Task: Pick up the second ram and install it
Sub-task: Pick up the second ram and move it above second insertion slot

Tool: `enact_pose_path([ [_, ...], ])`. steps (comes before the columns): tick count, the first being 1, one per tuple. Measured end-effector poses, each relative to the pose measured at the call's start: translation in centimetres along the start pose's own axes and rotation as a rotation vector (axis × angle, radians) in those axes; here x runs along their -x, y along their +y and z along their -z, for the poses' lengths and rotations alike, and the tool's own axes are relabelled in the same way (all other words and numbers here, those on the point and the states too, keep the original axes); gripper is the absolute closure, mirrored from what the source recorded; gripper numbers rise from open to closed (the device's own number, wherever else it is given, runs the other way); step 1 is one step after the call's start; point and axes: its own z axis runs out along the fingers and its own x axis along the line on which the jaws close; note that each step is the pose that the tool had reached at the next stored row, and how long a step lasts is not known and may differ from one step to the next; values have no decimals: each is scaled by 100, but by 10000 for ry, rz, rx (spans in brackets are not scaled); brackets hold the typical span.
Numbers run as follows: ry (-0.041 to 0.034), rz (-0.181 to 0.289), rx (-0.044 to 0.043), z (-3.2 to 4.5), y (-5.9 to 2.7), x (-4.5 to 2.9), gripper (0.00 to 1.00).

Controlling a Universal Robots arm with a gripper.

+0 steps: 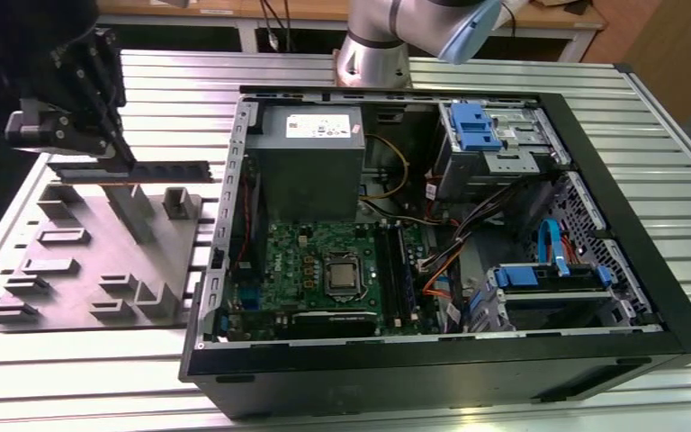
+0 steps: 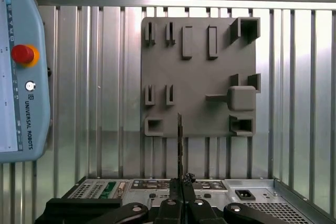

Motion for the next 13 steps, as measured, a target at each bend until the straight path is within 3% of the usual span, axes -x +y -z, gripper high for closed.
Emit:
enact_pose_path([
  [13, -1, -1, -1, -5, -336, 2, 89],
])
